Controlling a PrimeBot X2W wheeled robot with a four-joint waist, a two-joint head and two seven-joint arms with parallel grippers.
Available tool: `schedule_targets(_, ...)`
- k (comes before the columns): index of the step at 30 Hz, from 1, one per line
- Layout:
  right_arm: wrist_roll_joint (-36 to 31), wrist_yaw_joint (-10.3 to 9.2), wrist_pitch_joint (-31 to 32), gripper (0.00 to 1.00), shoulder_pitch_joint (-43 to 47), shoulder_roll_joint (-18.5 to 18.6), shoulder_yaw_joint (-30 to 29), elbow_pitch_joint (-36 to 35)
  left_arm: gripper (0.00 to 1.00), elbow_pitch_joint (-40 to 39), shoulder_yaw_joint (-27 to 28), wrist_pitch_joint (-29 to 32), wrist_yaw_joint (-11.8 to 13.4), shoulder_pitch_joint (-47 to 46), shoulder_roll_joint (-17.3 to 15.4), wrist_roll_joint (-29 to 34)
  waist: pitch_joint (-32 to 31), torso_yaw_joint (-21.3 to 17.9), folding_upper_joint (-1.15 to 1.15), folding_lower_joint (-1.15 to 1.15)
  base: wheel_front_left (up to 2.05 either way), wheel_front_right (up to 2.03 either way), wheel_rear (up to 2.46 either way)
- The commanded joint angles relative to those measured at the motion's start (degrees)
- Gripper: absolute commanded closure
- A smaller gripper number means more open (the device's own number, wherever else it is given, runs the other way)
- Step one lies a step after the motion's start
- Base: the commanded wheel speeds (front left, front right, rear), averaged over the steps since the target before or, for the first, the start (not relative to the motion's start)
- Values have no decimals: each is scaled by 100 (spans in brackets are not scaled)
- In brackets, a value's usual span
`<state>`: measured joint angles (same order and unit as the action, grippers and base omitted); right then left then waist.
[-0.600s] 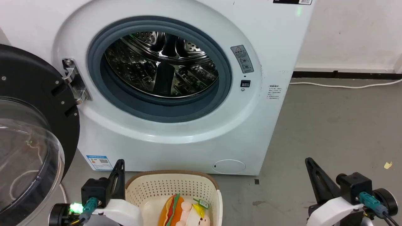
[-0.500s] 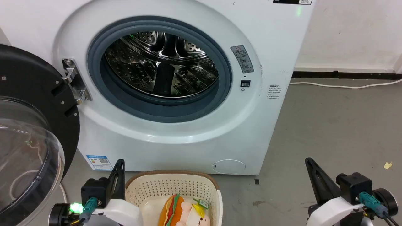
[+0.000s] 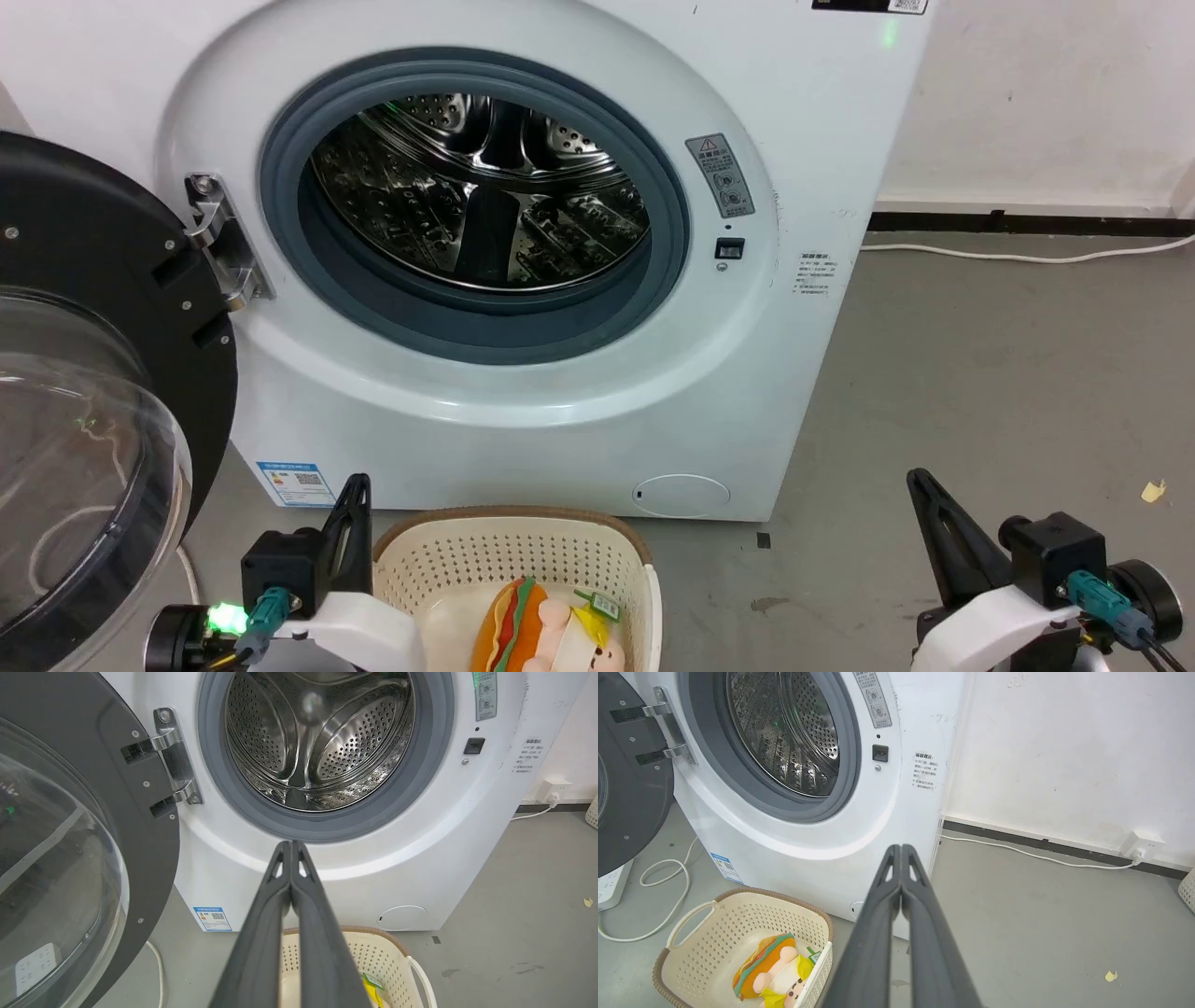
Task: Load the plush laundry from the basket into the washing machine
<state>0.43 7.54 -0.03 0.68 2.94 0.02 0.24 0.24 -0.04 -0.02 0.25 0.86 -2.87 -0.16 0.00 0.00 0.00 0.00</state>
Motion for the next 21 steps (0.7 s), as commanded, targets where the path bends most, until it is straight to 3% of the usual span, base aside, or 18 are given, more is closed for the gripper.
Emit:
schedule_targets(1,-43,-5,3,100,-68,-6,-2,-24,100,-24,4,2,-25,-86,0,16,0,0,0,0,0,0,0)
schedule_targets(17,-43,-5,3,100,-68,-6,-2,-24,100,-24,4,2,-25,-86,0,16,0,0,0,0,0,0,0)
schedule_targets(18,2,0,-1,0,0,0,4,1,0,1,3,-2,1,0,0,0,0,0,0,0,0,0,0)
schedule_targets(19,7,0,-3,100,2,0,4,1,100,1,1,-5,6,3,0,-2,0,0,0,0,0,0,0)
schedule_targets(20,5,0,-1,0,2,0,5,4,0,3,3,-3,7,4,0,-1,0,0,0,0,0,0,0)
schedule_targets(21,7,0,-3,0,2,0,6,4,0,3,2,-4,9,4,0,-2,0,0,0,0,0,0,0)
